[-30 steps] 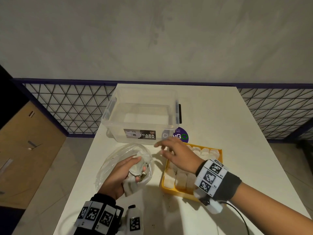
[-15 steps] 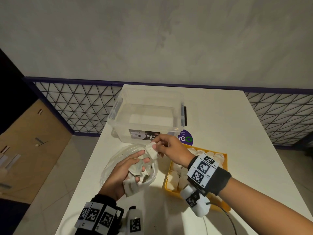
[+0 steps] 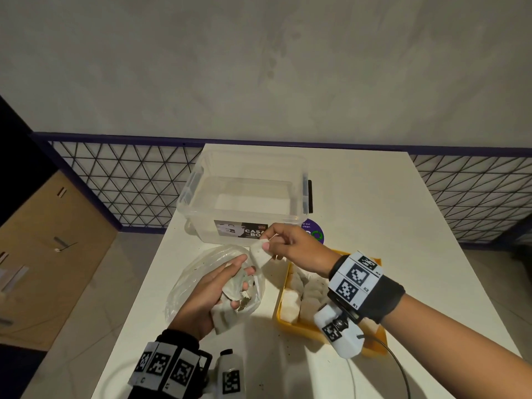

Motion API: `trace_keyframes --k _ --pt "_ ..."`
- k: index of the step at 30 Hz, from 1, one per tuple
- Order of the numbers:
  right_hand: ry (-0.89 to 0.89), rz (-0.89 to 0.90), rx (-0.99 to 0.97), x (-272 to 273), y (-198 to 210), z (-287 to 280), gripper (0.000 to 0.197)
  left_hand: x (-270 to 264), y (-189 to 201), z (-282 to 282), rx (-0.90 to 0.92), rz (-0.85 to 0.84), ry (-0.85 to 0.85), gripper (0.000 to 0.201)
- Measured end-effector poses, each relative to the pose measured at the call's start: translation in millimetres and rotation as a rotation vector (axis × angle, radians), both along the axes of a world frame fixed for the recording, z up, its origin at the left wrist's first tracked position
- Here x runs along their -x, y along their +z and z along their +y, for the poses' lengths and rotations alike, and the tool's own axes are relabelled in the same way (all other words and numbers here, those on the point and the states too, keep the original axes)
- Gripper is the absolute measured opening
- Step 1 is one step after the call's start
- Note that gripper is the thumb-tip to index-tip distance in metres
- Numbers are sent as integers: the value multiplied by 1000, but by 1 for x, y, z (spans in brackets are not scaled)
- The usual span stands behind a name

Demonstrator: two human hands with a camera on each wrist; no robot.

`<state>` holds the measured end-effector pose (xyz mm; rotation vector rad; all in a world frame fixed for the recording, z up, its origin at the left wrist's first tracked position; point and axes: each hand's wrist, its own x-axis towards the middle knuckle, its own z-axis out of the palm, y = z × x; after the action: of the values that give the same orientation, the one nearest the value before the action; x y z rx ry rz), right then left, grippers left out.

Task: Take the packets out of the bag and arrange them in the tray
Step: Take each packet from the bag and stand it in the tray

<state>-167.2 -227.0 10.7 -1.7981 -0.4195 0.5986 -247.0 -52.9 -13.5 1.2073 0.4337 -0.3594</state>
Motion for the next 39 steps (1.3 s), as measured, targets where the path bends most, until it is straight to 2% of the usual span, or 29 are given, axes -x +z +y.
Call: trace_keyframes --k 2,4,8,11,14,18,20,22,26,29,33,39 --pt "21 36 2 1 2 -2 8 0 2 -5 32 -28 -46 27" --pt "25 51 14 1 2 -7 15 -2 2 -10 23 -38 -65 23" --pt "28 28 83 2 0 -25 10 -5 -4 -11 -68 -35 -83 21" --pt "-21 -94 241 8 -5 -41 10 -3 -7 -13 -89 -41 -106 32" --pt "-47 -209 384 14 -9 -56 9 -2 -9 -16 -73 -18 -98 34" --pt "43 -326 690 15 -14 -79 20 -5 -11 -16 -11 33 -80 42" --pt "117 -312 779 17 -19 -87 27 -6 -10 -17 40 45 -71 44" --pt "176 -245 795 21 -25 -92 28 -6 -10 -18 84 56 -52 43" --pt "178 -90 753 32 -40 -96 16 -6 -11 -18 85 58 -36 44" --pt "182 -41 801 38 -57 -98 19 -5 -12 -18 80 62 -26 45" --pt "133 -163 953 39 -77 -101 24 -5 -12 -18 46 51 -18 42" --pt "81 -308 1013 41 -87 -104 18 -6 -14 -17 50 73 -36 45"
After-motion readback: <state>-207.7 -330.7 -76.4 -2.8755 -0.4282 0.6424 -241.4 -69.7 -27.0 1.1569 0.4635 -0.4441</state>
